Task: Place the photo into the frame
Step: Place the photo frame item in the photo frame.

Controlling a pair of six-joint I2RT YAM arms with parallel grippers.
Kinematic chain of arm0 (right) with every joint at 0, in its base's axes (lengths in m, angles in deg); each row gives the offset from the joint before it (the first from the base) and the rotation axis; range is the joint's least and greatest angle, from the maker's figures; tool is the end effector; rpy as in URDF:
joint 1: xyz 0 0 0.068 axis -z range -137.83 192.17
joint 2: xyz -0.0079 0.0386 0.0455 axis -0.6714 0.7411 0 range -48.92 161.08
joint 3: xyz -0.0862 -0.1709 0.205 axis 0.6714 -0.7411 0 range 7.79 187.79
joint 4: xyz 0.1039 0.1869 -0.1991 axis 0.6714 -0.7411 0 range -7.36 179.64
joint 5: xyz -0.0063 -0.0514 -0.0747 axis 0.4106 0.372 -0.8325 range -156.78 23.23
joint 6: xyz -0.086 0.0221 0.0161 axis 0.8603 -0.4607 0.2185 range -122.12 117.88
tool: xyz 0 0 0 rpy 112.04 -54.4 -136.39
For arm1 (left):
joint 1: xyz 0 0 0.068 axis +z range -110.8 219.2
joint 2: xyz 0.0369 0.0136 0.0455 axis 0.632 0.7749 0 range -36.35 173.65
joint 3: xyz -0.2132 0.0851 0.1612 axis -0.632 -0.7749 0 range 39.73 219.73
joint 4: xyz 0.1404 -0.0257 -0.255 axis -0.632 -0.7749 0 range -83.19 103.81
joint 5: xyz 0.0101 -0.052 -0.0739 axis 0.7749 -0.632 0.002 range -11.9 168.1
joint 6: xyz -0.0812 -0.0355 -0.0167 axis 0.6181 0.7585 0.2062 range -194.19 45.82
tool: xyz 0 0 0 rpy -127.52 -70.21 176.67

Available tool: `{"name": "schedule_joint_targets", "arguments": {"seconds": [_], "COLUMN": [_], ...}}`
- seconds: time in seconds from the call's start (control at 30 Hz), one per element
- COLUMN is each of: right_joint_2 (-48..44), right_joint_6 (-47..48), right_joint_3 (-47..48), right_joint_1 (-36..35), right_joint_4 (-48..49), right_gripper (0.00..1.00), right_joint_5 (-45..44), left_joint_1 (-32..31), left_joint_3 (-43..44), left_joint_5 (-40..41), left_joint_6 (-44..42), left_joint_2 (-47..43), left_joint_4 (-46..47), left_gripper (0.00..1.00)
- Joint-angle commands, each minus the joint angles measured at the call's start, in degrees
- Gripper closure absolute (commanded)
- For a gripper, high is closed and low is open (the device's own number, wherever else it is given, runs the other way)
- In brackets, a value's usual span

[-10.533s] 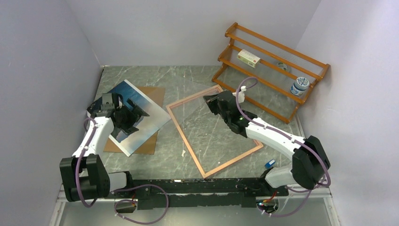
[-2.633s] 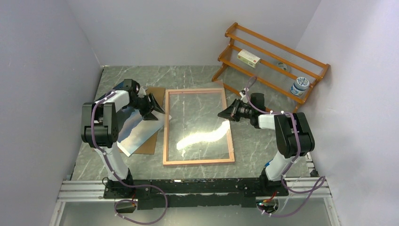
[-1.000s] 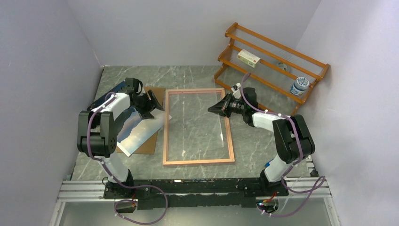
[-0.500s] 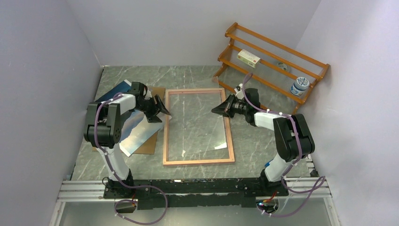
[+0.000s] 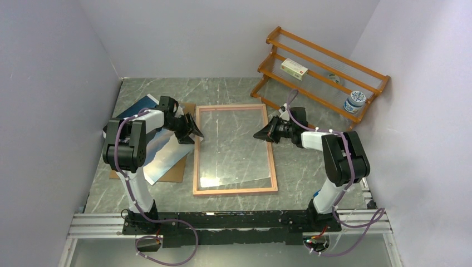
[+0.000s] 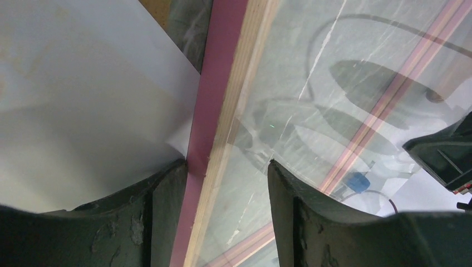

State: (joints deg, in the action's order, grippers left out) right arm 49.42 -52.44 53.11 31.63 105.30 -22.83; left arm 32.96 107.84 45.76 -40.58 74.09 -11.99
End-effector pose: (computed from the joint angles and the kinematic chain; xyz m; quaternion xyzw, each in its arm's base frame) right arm 0.3627 0.1245 0.1167 0.1268 0.8381 0.4975 0.1846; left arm 0.4064 -0.0878 0.0939 -0.1717 0.9287 -0.3191 0.0781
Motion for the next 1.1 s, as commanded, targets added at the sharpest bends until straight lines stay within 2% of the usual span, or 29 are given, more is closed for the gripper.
{"name": "schedule_joint_targets", "arguments": {"seconds": [0.0,0.57,1.07], "right_joint_2": [0.84,-0.38,0.24], "right_joint_6": [2.79,6.71,8.09], "right_joint_3": [2.52,1.47,0.98], "right_joint_1": [0.26,0.61,0.52], "right_joint_4": [-1.43,-6.07,-5.93], "right_gripper": [1.0,1.0,1.0], "right_joint_5": [0.6,-3.49,-4.72], "left_joint_1": [-0.86,-1.14,-1.14], "left_joint_3": [0.06,-0.13,-0.17], "left_joint_5": [3.14,4.96,5.95], "left_joint_6": [-2.06,-2.39,-2.73], "left_joint_2": [1.66,4.05,4.7], "left_joint_4": [-0.76,-1.52,-1.88], "left_gripper": [0.39,0.39,0.41]}}
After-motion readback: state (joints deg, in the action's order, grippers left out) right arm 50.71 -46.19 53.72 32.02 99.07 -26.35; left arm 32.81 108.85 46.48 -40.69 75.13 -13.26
